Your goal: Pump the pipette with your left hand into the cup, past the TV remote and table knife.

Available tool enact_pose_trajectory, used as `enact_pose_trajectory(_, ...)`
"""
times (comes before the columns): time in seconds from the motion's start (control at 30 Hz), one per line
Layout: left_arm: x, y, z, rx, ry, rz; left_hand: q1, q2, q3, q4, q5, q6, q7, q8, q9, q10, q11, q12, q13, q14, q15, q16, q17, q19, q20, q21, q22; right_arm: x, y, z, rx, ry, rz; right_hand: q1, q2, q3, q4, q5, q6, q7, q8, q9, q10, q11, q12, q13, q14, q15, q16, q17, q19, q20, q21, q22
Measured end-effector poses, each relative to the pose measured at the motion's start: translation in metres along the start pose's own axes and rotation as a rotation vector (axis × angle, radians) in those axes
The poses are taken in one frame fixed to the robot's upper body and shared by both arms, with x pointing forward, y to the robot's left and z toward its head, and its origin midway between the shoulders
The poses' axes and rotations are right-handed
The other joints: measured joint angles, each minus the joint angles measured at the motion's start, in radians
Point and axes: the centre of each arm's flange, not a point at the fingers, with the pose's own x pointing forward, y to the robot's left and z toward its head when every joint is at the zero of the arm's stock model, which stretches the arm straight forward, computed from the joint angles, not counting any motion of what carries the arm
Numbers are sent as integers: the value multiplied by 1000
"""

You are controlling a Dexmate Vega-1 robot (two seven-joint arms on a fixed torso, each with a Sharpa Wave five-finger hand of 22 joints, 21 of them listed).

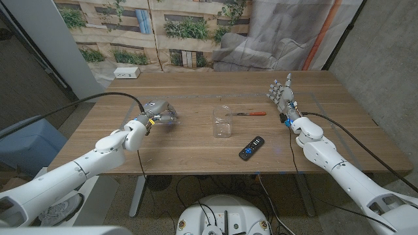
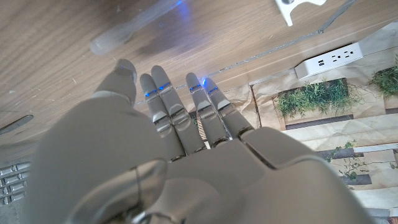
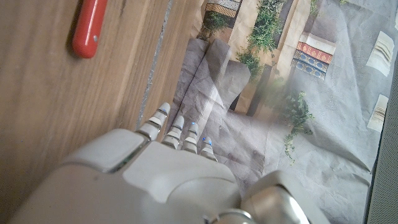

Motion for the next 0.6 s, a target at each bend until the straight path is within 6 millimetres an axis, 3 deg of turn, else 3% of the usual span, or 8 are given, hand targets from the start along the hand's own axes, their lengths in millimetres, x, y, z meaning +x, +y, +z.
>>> enact_pose_trajectory(0.3, -1, 0, -3, 14, 0, -10, -58, -58, -34, 7, 0, -88, -5, -11, -6, -100, -1, -15, -6, -42, 9, 0, 3, -25, 0, -8, -2, 0, 0, 0, 0, 0, 0, 0, 0, 0, 0, 0, 0, 0, 0, 0, -2, -2, 0, 0, 0, 0, 0, 0, 0, 0, 0, 0)
enact_pose_trajectory(0.6, 0, 5, -6, 16, -8, -27, -125, -101, -85, 13, 0, -229, -16, -11, -8, -275, -1, -19, -16, -159, 18, 0, 3, -75, 4, -23, -5, 0, 0, 0, 0, 0, 0, 0, 0, 0, 0, 0, 0, 0, 0, 0, -2, -2, 0, 0, 0, 0, 0, 0, 0, 0, 0, 0)
